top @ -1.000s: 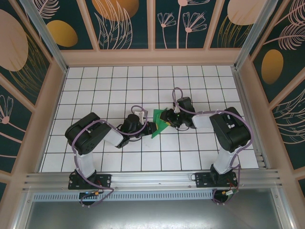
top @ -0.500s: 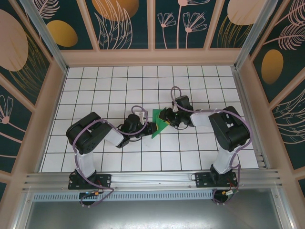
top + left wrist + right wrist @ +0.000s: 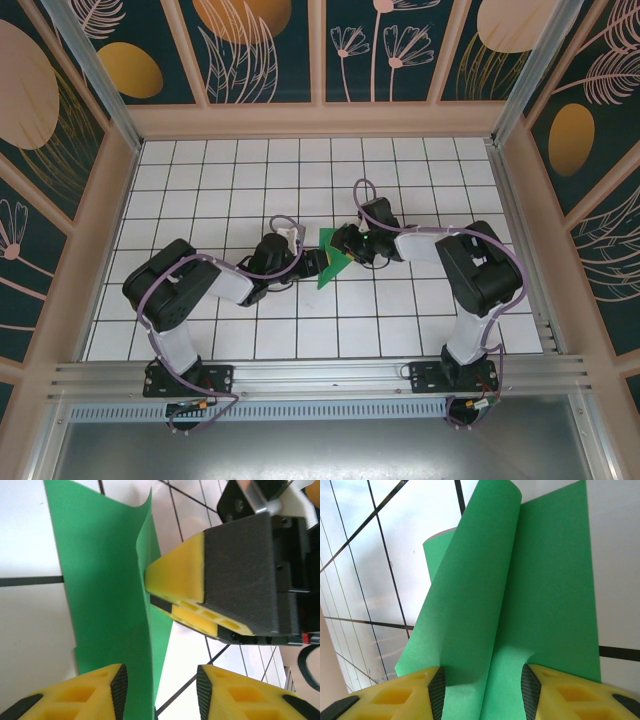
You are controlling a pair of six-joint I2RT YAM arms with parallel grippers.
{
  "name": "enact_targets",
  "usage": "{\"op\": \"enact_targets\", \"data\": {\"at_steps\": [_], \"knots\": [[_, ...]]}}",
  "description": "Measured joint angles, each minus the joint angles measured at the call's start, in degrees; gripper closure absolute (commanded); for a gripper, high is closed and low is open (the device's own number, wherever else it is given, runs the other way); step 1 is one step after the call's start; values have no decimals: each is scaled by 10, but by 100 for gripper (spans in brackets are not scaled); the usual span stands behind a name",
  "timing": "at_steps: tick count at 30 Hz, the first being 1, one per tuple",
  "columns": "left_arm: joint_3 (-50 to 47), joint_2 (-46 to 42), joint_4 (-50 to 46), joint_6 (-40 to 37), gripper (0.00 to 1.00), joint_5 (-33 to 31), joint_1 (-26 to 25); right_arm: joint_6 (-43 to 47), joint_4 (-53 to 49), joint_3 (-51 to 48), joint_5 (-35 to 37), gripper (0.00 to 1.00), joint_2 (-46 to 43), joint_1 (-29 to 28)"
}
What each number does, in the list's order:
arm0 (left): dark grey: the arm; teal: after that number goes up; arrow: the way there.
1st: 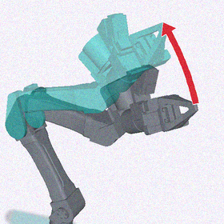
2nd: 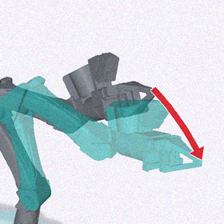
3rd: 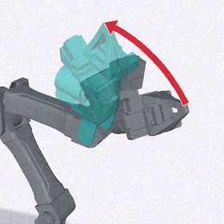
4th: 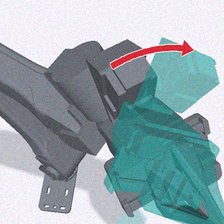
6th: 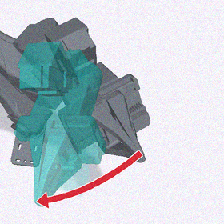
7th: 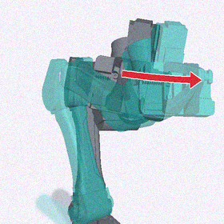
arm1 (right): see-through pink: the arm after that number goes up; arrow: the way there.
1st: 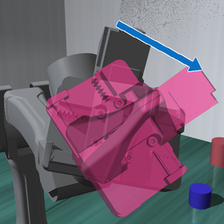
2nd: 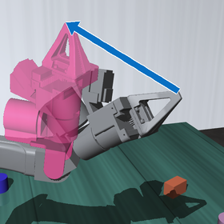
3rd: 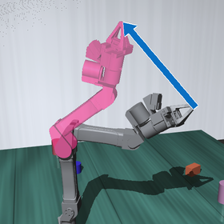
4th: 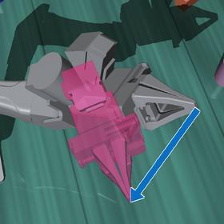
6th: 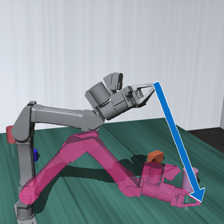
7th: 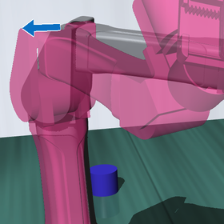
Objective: Fold a paper plane with a square sheet of paper (pick it up from the middle)
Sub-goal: Fourth fold the wing at the center of the table.
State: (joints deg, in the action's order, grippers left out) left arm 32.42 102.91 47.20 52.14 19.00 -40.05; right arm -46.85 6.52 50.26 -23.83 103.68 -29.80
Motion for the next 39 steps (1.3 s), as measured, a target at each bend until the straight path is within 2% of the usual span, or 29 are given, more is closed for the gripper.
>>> {"op": "enact_targets", "data": {"at_steps": [8,18,22,29,32,36,39], "knots": [[1,-13,-42,0,51,-15,0,0,-26,20,13,49,7,-6],[68,16,-91,-7,55,0,0,0,-40,32,19,48,12,-10],[81,36,-106,-8,60,7,0,0,-42,34,19,48,13,-10],[86,45,-111,-10,77,21,3,0,-46,38,19,48,15,-10],[86,46,-111,-12,80,29,3,0,-46,38,19,48,15,-10],[86,47,-110,-15,81,32,3,0,-46,38,19,48,15,-10],[86,47,-111,-19,77,31,3,0,-47,38,19,48,15,-10]]}}
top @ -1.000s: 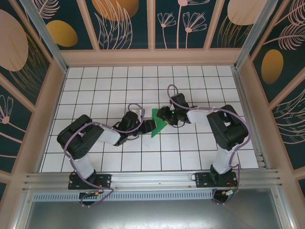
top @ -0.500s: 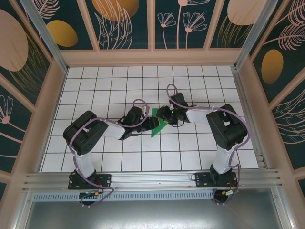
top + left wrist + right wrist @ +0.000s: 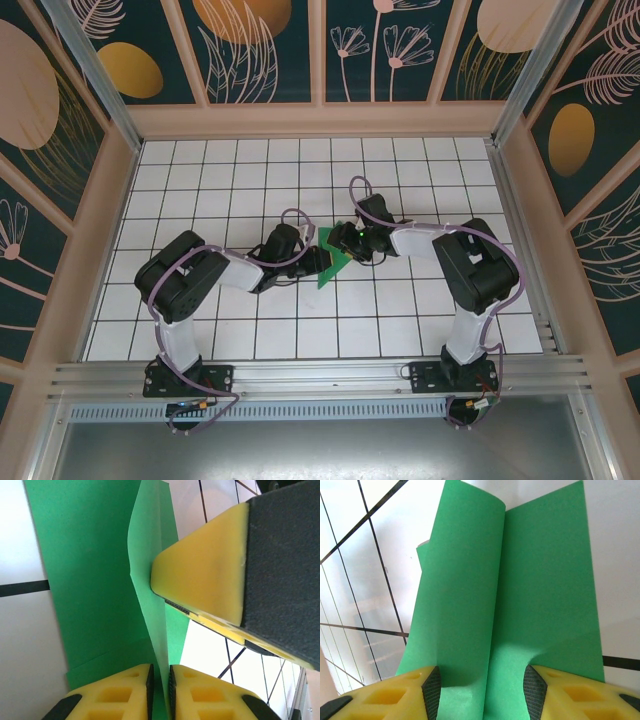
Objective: Fold a paper plane with a square sheet of paper (pick it up from the middle)
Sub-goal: Fourth fold the wing at the center of the table.
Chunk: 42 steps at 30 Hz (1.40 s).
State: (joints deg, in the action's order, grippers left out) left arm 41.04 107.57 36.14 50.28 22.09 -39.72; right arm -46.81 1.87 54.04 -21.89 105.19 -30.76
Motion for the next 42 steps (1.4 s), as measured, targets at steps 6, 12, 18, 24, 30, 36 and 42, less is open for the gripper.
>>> {"op": "enact_targets", "data": {"at_steps": [6,12,18,24,30,36,42], "knots": [[-3,-10,-8,-10,66,-4,1,0,-12,9,6,48,4,-4],[-33,-79,-49,-12,67,-50,7,0,-32,25,27,45,10,-13],[-44,-123,-62,-11,74,-80,10,-1,-53,43,35,40,18,-17],[-45,-123,-37,-8,81,-50,10,-4,-72,57,44,37,24,-20],[-45,-107,-7,-7,83,-15,8,-9,-85,67,49,36,30,-23],[-37,-59,-6,-7,84,0,7,-16,-94,74,54,36,34,-24],[-30,-55,-23,-7,87,-9,7,-17,-96,74,54,36,34,-24]]}}
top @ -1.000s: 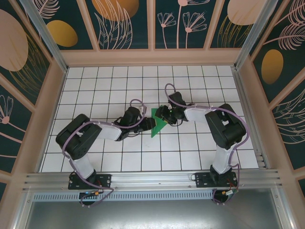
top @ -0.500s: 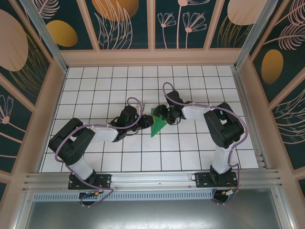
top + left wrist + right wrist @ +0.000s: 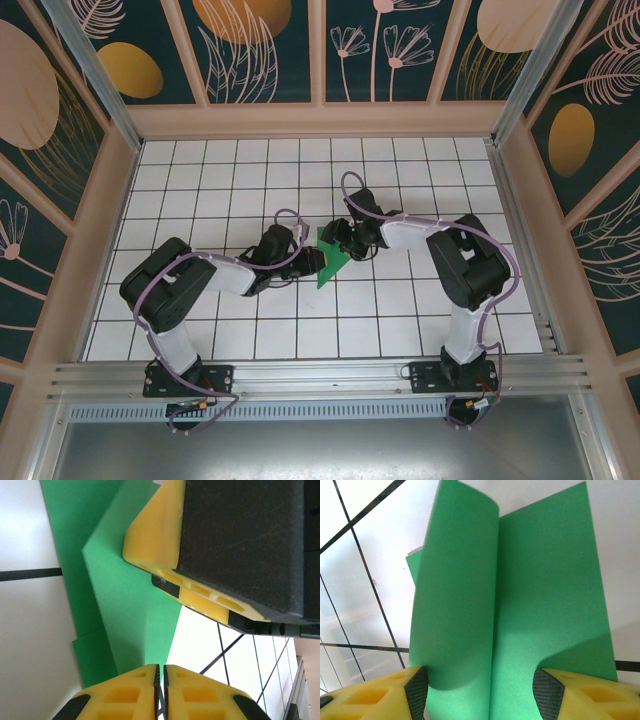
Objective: Fold a paper plane with a square sheet of paper (pick it up from the middle)
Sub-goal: Fourth fold the wing at the center of the table.
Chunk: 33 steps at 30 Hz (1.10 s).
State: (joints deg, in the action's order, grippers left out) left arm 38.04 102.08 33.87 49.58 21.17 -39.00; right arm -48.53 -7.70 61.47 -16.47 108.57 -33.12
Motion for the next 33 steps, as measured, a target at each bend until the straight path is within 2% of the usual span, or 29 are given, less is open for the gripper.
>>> {"op": "enact_targets", "data": {"at_steps": [9,25,33], "knots": [[9,0,-31,0,87,-35,0,0,0,0,1,37,0,0],[12,8,-33,0,87,-36,0,18,6,-11,3,48,-3,0],[12,8,-33,0,83,-30,0,31,-10,-2,11,52,3,-2]]}}
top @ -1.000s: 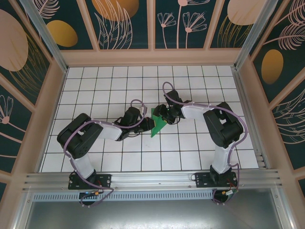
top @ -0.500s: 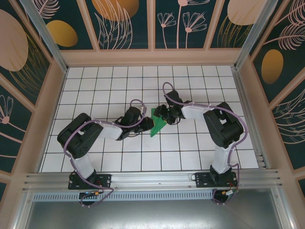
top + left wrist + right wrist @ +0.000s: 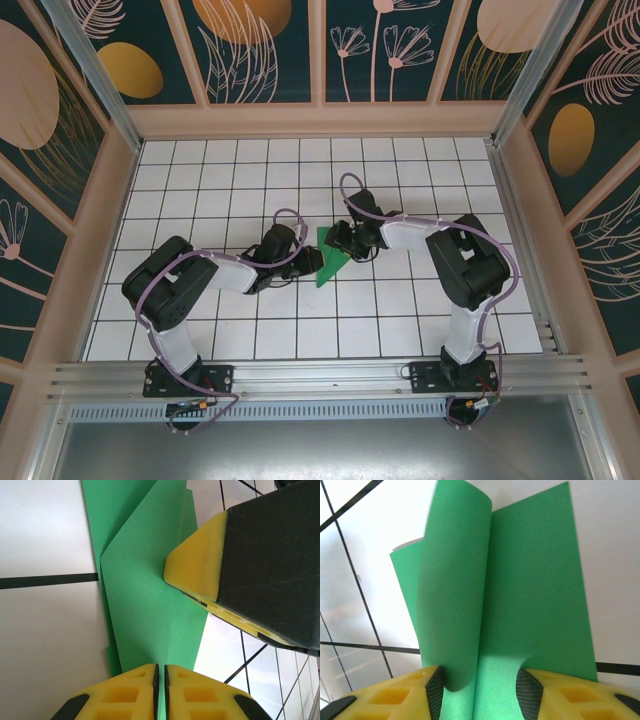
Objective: Fold a paper plane with a square sheet of paper (pick it up from the middle)
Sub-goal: Fourth fold the wing at the center of the table.
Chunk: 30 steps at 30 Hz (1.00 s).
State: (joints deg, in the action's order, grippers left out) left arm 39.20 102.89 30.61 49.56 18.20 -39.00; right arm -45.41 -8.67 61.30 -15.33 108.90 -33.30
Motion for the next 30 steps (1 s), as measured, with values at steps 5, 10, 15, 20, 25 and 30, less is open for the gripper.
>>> {"op": "enact_targets", "data": {"at_steps": [5,10,15,20,25,30], "knots": [[0,-1,0,0,83,9,0,11,-7,3,8,51,2,-3],[3,-1,0,0,83,13,0,21,-13,9,10,49,6,-6],[5,-1,1,0,83,14,0,26,-17,14,14,46,8,-9],[5,-1,1,0,83,15,0,31,-21,17,20,45,9,-12],[6,5,1,0,83,22,0,31,-27,23,25,45,12,-13],[8,13,0,0,84,23,0,32,-36,30,35,44,16,-19]]}}
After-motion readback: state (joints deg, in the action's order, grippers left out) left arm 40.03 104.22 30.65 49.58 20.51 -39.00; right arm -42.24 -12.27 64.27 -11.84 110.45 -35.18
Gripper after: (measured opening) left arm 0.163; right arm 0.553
